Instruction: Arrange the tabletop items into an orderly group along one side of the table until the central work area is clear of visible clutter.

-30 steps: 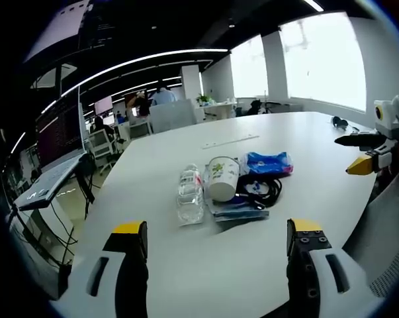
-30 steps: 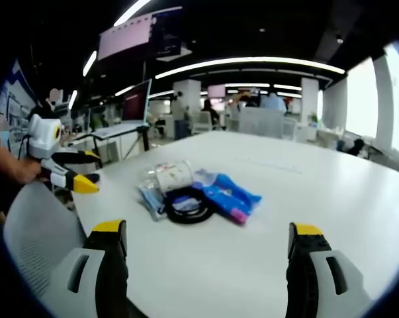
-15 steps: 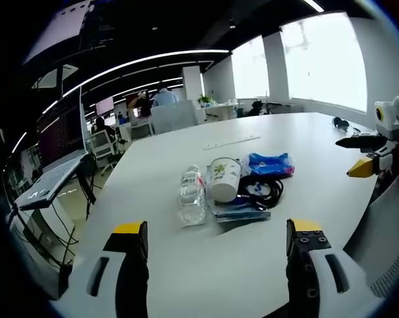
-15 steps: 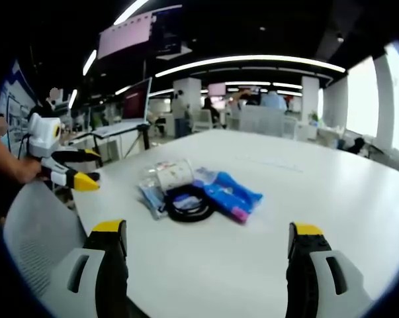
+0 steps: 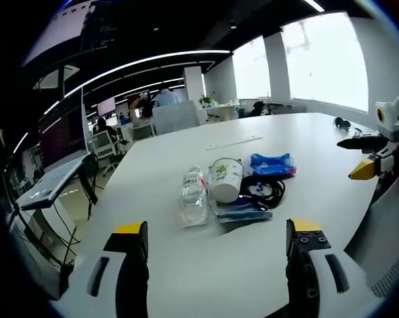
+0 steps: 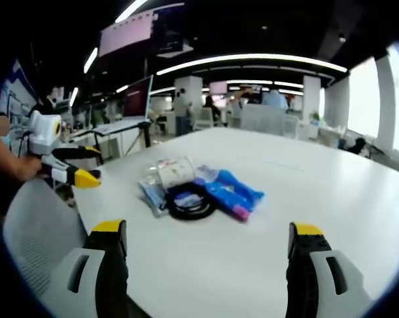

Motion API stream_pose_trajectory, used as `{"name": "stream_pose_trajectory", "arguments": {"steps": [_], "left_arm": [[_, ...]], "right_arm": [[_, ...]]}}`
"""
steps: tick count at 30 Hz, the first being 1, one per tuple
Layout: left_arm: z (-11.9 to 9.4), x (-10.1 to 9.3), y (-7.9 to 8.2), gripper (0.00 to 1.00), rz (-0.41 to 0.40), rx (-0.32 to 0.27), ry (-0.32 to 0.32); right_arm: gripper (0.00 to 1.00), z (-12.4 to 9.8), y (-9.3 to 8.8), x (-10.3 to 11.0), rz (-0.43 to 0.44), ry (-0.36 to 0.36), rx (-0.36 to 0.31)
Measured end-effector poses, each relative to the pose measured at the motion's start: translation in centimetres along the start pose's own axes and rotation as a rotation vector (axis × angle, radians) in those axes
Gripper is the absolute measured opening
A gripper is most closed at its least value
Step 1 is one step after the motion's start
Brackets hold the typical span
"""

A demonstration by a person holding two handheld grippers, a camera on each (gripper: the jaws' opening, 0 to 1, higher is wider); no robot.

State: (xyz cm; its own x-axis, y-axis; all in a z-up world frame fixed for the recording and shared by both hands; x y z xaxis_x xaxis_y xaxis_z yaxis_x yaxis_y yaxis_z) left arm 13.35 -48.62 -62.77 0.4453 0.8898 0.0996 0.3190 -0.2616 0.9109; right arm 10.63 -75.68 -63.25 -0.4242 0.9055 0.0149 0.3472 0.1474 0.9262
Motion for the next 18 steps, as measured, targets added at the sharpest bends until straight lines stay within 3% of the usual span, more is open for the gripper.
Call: {"name": "stream_pose_trajectory", "arguments": {"steps": [18], "left_arm": [[0.03, 0.03, 0.01, 0.84, 0.0, 0.003, 0.002]], "right_arm": [[1.0, -0.04, -0.22, -0.39, 0.007, -0.022, 0.011]]}}
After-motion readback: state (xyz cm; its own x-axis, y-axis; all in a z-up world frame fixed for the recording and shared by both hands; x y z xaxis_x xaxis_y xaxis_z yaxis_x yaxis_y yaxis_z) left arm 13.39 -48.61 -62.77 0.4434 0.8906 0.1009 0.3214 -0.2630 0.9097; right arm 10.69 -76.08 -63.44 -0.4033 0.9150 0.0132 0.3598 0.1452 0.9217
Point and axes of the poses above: the point that each gripper's makers call its tool centre point, and the gripper's own axes: z roughly forward along the fingers, x roughly to its left, y roughly out of its top, the point moved 2 cm from there along -z, roughly backward along the fingers
